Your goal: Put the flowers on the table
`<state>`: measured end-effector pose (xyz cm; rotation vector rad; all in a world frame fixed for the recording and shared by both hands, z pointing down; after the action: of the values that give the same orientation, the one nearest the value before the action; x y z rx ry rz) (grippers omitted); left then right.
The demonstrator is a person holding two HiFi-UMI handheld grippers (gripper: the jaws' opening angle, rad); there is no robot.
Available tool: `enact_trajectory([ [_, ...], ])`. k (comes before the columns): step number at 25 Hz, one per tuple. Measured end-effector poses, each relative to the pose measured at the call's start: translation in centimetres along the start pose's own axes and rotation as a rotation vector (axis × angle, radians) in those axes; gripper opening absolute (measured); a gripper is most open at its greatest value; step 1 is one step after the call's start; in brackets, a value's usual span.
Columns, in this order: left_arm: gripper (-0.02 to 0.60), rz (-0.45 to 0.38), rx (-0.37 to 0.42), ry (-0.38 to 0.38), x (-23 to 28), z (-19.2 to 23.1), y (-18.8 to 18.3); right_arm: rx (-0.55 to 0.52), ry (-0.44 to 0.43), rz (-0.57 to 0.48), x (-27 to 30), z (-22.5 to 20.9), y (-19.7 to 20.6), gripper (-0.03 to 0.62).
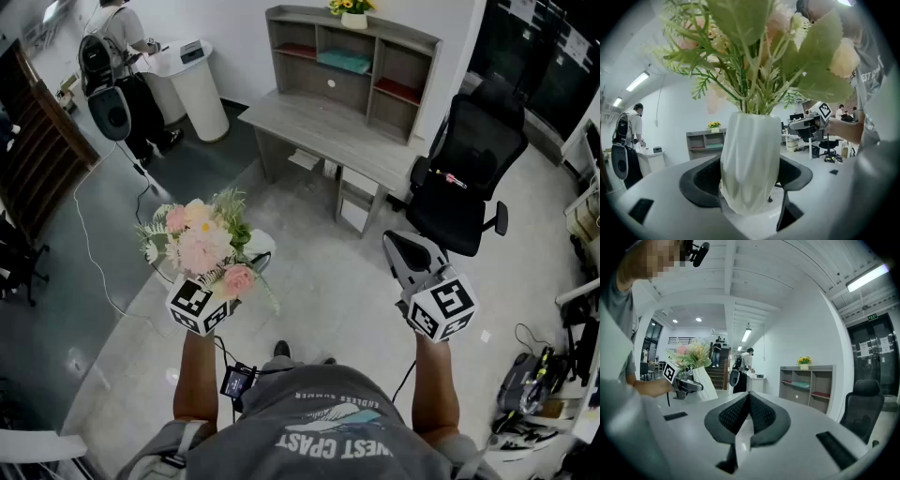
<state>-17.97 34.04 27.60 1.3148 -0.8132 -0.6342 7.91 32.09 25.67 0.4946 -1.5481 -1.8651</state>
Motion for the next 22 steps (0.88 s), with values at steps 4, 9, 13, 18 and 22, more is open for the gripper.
enact_trajectory([
  [4,0.365,0.001,0.0,-0.004,0.2,0.1,0.0,0.0,-0.004,-0.001,0.2,-0.2,0.1,0.025],
  [9,0.365,0.006,0.003,-0.01,0.3,-0.2,-0.1,0.0,-0.009,-0.004,0.0,-0.6,0.0,0.025],
  [13,0.365,0.01,0.005,-0.016,0.3,-0.2,-0.4,0.009,-0.003,-0.007,0.0,-0.9,-0.2,0.025],
  [18,0.365,0.016,0.013,-0.031,0.3,-0.6,-0.4,0.028,-0.011,-0.031,-0.2,-1.2,0.0,0.026],
  [22,0.365,0.022,0.007,-0.038,0.1,-0.3,-0.1,0.046,-0.017,-0.042,0.4,-1.1,0.4,0.026],
])
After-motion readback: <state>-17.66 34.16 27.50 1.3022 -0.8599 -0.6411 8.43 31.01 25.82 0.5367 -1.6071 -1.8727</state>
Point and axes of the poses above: the fingertips, and each gripper's own axes: x forward along the fingers, z to its left, y out of its underside, the point moved 2 cm from there along -x, backward along the fingers, and after that the axes turned 12 degrees about -x, right-handed, at the moved point
